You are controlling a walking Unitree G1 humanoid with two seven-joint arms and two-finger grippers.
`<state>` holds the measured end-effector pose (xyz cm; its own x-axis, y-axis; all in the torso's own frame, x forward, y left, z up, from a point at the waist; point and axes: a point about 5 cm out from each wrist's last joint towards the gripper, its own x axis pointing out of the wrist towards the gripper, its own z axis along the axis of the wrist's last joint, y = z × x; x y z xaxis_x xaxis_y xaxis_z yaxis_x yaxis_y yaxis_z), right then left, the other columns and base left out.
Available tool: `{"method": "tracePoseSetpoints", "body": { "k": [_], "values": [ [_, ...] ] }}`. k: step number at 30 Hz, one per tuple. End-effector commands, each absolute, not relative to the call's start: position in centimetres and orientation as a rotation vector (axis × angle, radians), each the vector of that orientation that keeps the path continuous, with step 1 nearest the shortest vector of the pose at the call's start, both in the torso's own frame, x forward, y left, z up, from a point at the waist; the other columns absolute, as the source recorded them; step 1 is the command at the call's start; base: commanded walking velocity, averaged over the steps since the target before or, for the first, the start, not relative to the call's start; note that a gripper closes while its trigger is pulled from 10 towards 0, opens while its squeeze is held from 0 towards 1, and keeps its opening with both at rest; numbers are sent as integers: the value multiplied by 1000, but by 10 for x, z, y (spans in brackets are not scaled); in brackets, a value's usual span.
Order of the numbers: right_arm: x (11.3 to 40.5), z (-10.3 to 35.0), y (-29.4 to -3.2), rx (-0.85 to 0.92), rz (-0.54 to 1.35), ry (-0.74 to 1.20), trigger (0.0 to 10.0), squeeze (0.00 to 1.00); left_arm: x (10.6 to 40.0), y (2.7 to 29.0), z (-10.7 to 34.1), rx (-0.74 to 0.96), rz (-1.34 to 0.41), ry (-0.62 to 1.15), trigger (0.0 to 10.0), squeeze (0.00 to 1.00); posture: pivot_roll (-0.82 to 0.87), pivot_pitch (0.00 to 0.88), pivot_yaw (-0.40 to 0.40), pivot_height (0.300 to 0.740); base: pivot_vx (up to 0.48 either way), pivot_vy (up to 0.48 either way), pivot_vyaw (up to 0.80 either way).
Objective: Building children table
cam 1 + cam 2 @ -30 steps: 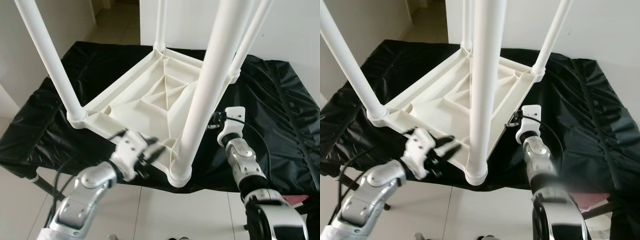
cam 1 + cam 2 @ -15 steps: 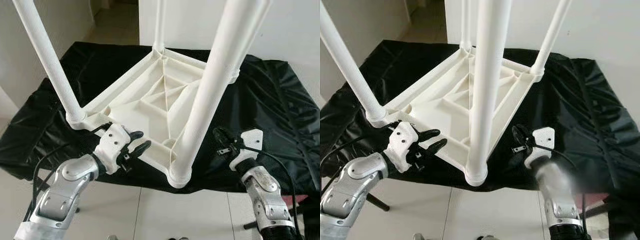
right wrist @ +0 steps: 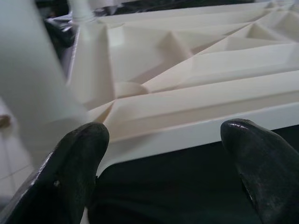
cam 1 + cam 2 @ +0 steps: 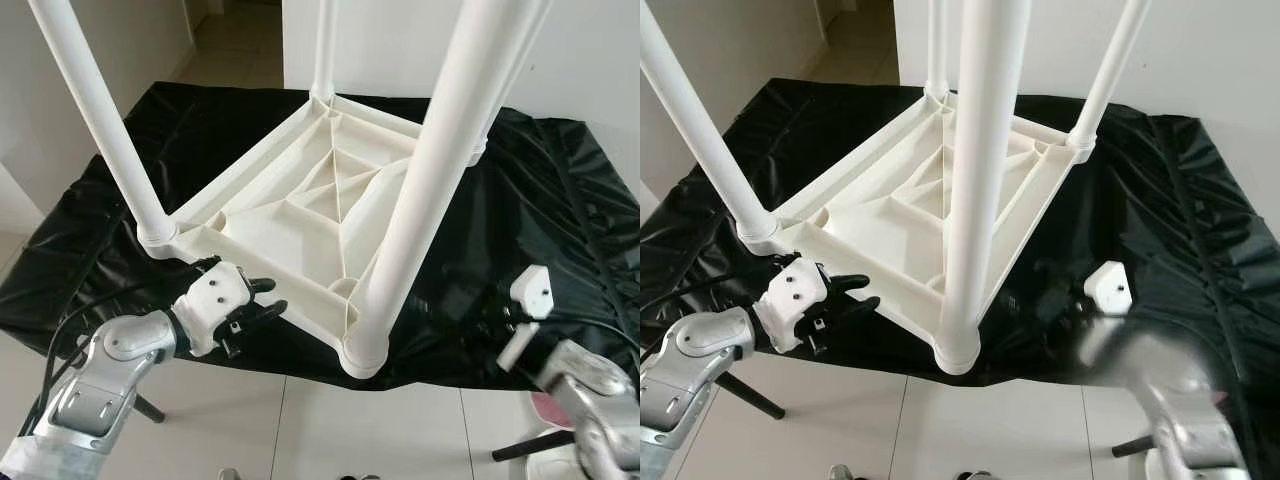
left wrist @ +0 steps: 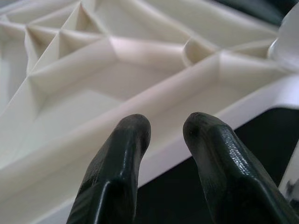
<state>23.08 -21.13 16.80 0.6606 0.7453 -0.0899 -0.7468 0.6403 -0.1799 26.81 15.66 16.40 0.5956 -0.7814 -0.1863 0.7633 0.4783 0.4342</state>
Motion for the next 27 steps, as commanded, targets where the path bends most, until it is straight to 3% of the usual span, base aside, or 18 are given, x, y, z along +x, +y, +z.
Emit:
{"method": "tracePoseSetpoints", "body": {
  "k": [1, 12, 21, 27],
  "values": [
    [225, 169, -208, -182, 927, 36, 10000, 0, 267, 158, 162, 533, -965, -37, 10000, 0, -19, 113, 8, 740, 0, 0, 0],
    [205, 168, -183, -196, 1265, 118, 10000, 0, 271, 159, 164, 549, -963, -54, 10000, 0, 0, 98, 6, 740, 0, 0, 0],
    [223, 162, -145, -183, 1205, 0, 10000, 0, 276, 155, 166, 558, -958, -80, 10000, 0, 9, 93, -4, 740, 0, 0, 0],
    [226, 159, -133, -155, 1166, -32, 10000, 0, 277, 152, 167, 557, -956, -89, 10000, 0, 8, 92, -6, 740, 0, 0, 0]
  ]
}}
